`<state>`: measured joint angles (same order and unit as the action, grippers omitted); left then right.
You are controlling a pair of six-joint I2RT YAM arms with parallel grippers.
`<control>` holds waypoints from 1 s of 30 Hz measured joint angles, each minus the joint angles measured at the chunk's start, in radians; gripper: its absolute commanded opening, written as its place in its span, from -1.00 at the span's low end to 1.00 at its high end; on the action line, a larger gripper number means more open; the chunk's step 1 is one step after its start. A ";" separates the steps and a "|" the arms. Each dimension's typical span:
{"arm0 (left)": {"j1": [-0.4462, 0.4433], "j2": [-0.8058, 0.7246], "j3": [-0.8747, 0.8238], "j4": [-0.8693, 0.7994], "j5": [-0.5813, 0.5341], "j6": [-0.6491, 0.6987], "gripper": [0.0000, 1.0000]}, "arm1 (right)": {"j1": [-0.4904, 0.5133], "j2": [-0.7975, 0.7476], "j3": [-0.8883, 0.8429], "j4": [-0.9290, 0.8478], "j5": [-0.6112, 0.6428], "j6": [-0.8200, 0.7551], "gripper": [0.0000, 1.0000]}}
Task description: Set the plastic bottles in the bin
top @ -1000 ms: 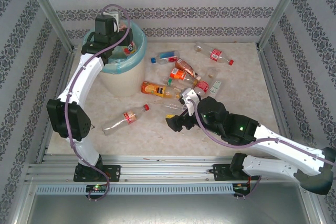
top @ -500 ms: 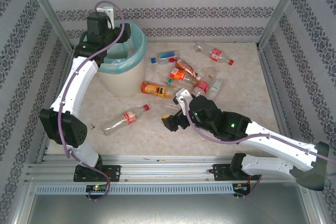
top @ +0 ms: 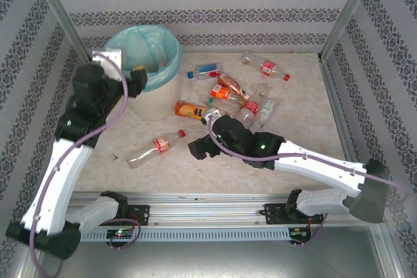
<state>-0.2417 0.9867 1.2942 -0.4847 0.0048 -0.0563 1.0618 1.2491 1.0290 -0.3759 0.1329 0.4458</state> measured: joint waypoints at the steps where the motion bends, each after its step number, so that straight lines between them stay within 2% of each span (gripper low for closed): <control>1: -0.002 -0.051 -0.043 -0.022 0.003 0.017 0.37 | 0.000 0.034 0.013 0.004 -0.005 0.032 0.85; 6: -0.046 -0.207 -0.199 -0.196 0.060 0.118 0.37 | -0.008 0.157 0.077 0.014 -0.018 0.106 0.83; 12: -0.171 -0.194 -0.327 -0.345 0.146 0.259 0.52 | -0.055 0.171 0.095 0.016 -0.023 0.114 0.81; 17: -0.238 -0.119 -0.436 -0.362 0.171 0.370 0.59 | -0.077 0.126 0.075 0.015 -0.016 0.114 0.80; 23: -0.243 0.003 -0.491 -0.320 0.150 0.457 0.72 | -0.079 -0.008 -0.022 0.014 0.012 0.119 0.81; 30: -0.243 0.120 -0.547 -0.227 0.080 0.484 0.79 | -0.087 -0.082 -0.099 0.014 0.034 0.127 0.82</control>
<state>-0.4850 1.1069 0.7475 -0.7120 0.0853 0.4282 0.9745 1.1667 0.9302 -0.3622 0.1665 0.5724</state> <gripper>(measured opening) 0.894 0.909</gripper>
